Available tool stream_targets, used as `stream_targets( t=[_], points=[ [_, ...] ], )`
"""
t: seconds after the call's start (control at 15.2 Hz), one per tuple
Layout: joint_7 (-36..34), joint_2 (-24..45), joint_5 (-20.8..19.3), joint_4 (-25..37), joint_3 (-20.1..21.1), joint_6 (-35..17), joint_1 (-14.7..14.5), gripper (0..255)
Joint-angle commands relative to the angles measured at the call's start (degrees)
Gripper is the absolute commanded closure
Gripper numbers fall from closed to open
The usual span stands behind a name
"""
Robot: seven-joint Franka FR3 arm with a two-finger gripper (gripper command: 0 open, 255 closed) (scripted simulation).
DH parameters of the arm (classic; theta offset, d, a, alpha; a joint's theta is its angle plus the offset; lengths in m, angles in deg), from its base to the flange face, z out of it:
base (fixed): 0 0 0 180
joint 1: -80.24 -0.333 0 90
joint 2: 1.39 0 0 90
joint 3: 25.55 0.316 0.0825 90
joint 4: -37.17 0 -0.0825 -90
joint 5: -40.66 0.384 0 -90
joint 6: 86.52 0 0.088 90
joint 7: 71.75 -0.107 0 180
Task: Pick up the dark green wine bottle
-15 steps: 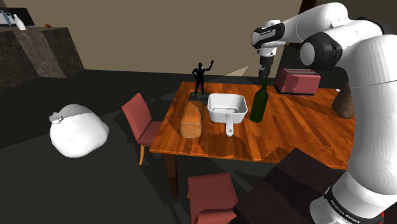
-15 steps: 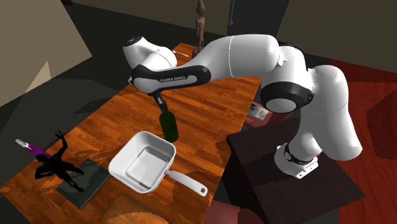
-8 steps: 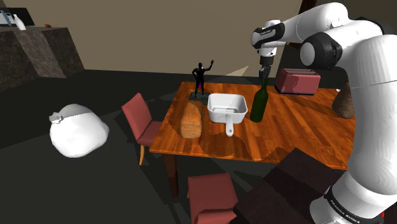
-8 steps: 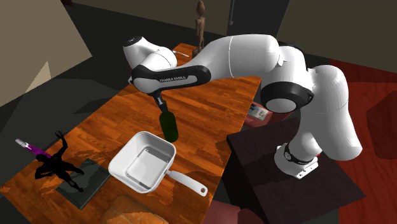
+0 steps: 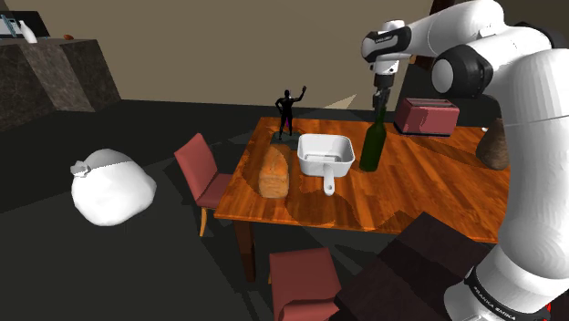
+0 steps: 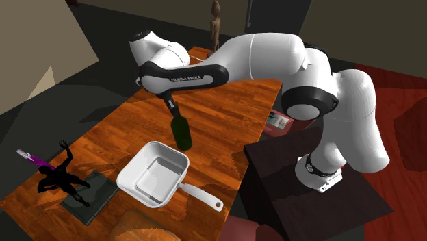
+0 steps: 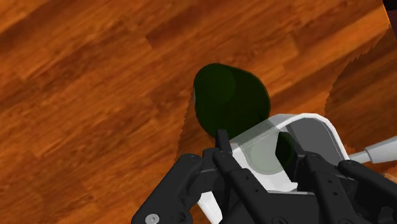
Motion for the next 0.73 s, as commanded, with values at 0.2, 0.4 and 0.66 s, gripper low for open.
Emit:
stream_targets(
  t=[0.2,0.4,0.66],
  points=[
    [-0.15,-0.11,-0.11,3.8,-0.1,3.84,0.43,255],
    [-0.21,0.06,-0.1,6.45,-0.13,6.27,0.82,255],
    [-0.24,0.31,-0.05,8.57,-0.13,8.1,1.15,255]
  ],
)
